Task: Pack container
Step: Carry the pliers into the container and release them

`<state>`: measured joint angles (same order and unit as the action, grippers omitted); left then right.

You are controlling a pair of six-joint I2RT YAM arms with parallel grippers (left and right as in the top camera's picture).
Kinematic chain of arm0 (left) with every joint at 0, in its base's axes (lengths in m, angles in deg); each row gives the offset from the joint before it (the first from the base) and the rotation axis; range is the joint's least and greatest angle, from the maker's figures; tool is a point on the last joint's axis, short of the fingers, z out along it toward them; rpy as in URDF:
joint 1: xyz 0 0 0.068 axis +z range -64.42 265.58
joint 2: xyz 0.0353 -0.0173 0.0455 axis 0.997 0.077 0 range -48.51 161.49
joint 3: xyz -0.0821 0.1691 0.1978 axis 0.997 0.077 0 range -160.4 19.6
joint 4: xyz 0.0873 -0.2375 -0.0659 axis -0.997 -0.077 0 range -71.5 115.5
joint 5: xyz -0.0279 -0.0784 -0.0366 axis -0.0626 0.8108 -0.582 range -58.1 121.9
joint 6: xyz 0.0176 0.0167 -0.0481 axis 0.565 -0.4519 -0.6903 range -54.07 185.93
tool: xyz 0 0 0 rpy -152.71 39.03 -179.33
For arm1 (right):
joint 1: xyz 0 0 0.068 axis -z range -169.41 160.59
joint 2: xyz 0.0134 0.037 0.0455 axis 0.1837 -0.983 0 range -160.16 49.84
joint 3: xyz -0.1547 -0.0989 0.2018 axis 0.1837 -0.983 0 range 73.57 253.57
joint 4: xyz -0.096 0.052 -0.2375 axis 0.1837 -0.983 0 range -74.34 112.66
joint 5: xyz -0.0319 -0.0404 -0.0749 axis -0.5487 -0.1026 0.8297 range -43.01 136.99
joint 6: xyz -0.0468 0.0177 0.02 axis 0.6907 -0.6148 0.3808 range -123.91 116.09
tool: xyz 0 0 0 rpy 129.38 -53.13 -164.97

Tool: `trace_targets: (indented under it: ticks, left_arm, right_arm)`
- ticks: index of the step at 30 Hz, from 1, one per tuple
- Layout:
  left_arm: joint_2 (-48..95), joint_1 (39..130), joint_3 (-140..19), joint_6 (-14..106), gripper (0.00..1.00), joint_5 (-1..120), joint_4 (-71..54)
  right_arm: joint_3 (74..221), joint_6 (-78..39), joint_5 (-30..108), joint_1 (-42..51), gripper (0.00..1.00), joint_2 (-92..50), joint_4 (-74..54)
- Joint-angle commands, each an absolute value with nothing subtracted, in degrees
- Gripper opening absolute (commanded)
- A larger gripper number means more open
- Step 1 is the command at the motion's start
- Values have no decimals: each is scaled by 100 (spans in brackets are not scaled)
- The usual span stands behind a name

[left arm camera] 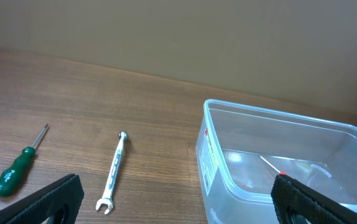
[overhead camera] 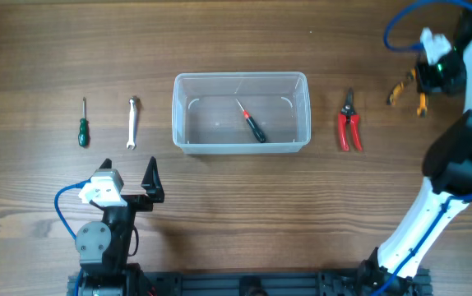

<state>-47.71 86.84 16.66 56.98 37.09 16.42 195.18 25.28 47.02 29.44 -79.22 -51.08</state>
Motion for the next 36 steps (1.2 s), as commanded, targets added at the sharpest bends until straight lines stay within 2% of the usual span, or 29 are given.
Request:
trace_targets:
  ticks: [1, 9, 15, 26, 36]
  left_arm:
    - [-4813, 8726, 1703, 5624, 100, 3694, 1644]
    - [-4813, 8726, 1703, 5624, 100, 3694, 1644]
    - [-4813, 8726, 1703, 5624, 100, 3694, 1644]
    - [-4813, 8726, 1703, 5624, 100, 3694, 1644]
    - [-4811, 8726, 1703, 5624, 100, 3694, 1644]
  right_arm:
    - [20501, 2497, 4543, 2065, 4, -7091, -5453]
    - [20779, 3914, 4545, -214, 4, -6243, -5908]
    - [20599, 4342, 4466, -1218, 4, -6247, -5739]
    - [20433, 5103, 3203, -1613, 4, -6282, -5752]
    - [20431, 5155, 3148, -1620, 4, -6886, -5499]
